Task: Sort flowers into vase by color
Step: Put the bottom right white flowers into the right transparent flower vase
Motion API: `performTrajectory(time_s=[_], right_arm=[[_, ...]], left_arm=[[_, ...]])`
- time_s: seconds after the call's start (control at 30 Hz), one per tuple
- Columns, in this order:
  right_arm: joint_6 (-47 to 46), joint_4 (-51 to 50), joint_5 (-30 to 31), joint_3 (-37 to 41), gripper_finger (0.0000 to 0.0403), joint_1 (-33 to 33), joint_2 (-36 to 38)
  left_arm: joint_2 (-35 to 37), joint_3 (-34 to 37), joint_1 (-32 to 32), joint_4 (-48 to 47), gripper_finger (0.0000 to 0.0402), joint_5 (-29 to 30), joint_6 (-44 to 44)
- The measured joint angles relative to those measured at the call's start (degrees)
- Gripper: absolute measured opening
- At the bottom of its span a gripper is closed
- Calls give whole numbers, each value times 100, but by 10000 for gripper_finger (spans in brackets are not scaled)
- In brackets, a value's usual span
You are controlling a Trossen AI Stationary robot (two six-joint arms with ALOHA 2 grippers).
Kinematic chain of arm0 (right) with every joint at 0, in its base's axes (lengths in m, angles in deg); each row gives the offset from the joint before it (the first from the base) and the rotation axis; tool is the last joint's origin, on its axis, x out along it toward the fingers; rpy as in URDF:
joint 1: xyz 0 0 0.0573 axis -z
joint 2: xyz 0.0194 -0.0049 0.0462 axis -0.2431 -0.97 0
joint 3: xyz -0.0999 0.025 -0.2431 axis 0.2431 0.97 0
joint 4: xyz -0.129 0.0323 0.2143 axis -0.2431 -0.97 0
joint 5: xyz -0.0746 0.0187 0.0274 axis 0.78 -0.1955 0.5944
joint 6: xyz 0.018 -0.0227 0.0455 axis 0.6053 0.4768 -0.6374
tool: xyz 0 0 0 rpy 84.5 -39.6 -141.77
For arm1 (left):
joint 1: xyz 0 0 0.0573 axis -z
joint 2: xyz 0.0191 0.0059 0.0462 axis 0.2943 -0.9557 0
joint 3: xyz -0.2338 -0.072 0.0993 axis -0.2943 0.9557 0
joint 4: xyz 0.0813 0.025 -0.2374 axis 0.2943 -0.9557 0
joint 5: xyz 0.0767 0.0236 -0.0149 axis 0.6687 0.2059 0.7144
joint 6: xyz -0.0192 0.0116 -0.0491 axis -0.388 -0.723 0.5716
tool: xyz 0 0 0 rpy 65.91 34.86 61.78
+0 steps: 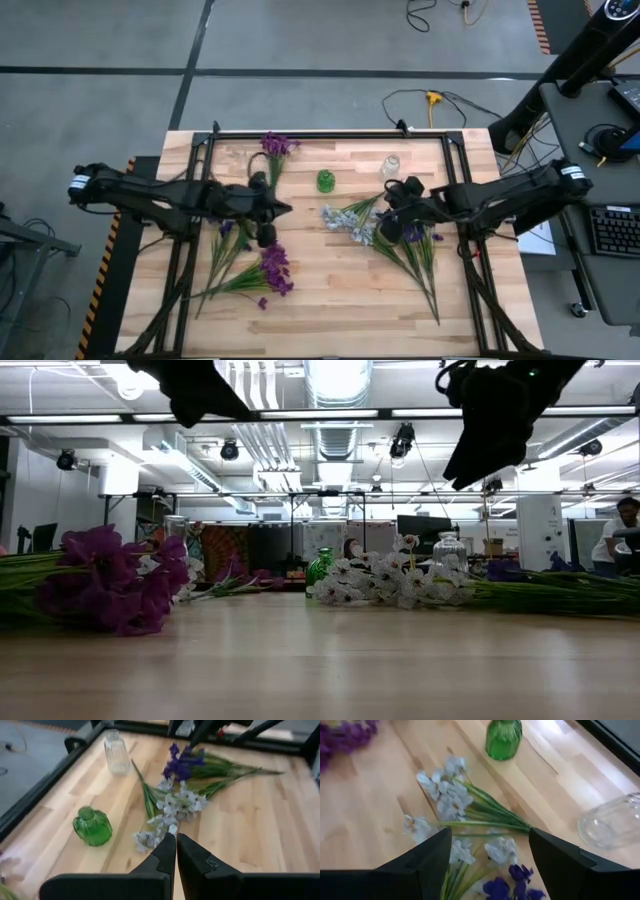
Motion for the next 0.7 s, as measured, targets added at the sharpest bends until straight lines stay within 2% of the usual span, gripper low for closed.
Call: performTrajectory(time_s=[0.1, 0.23, 0.4, 0.53, 0.7], right_arm=[[-231, -497, -163, -317, 286, 0, -288], [-517, -1065, -828, -574, 322, 0, -648], [-782, -1070, -1489, -536, 351, -15, -1073], [-839, -1077, -1563, -529, 353, -83, -1453], [-964, -1057, -1779, -541, 352, -186, -1814]], left_arm=[[467, 308, 0, 86, 0, 1, -19], [1128, 756, -2, 538, 0, 10, 25], [1863, 1278, -2, 1147, 3, 46, 58], [2262, 1626, -2, 1505, 28, 223, 66], [2478, 1895, -2, 1671, 86, 263, 273]])
